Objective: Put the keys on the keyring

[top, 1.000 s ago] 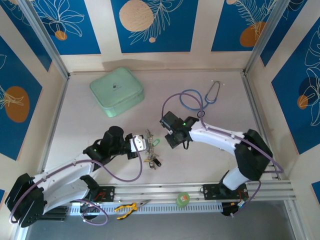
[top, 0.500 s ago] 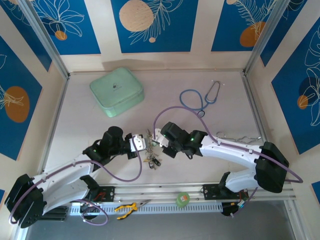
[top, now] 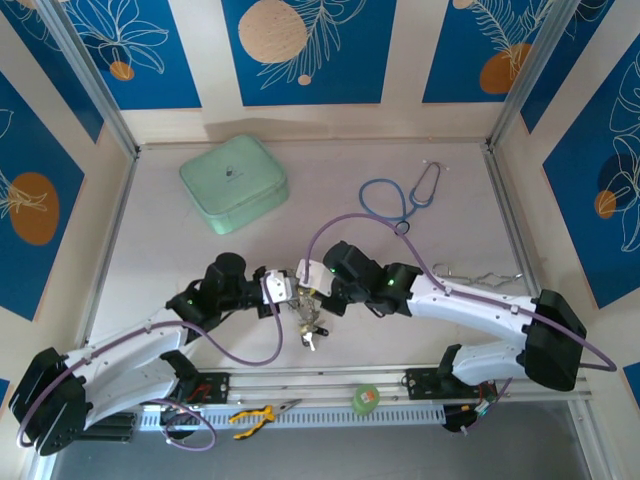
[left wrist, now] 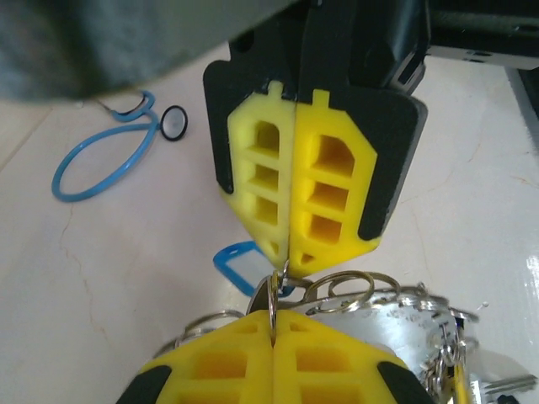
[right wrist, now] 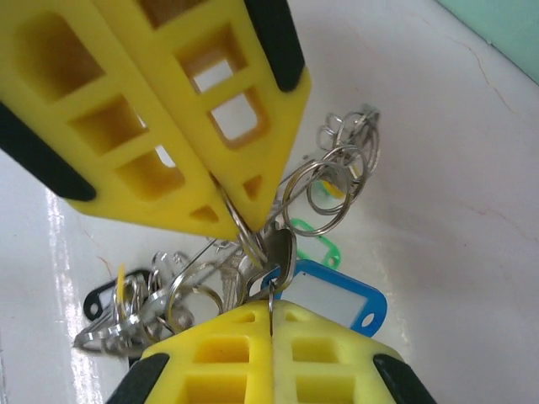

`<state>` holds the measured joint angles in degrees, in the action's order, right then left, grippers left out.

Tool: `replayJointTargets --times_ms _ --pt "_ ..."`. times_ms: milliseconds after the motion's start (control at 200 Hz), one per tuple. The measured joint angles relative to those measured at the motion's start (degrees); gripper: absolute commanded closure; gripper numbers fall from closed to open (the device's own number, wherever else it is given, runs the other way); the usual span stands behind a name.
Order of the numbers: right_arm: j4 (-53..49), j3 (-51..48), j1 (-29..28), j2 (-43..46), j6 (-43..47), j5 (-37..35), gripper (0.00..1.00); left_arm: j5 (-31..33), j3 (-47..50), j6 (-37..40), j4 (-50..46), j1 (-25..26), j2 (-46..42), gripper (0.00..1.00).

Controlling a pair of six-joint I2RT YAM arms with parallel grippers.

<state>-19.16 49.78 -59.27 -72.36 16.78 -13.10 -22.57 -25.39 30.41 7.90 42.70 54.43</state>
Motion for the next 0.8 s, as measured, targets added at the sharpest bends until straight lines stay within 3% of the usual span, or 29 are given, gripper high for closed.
replayJointTargets --times_ms 350,545,795 --pt "3.6 -1.7 0.4 2.4 0.7 0.0 1.0 0.6 0.1 0.0 -1.4 0.2 0.2 1.0" --pt "-1.4 -2.1 3.6 1.7 -3.6 -5.4 1.0 1.1 0.2 0.1 -2.1 0.2 0.1 1.0" --pt "-7.3 -3.2 6.4 1.7 -7.3 -6.7 1.0 1.3 0.2 0.1 -2.4 0.2 0.1 1.0"
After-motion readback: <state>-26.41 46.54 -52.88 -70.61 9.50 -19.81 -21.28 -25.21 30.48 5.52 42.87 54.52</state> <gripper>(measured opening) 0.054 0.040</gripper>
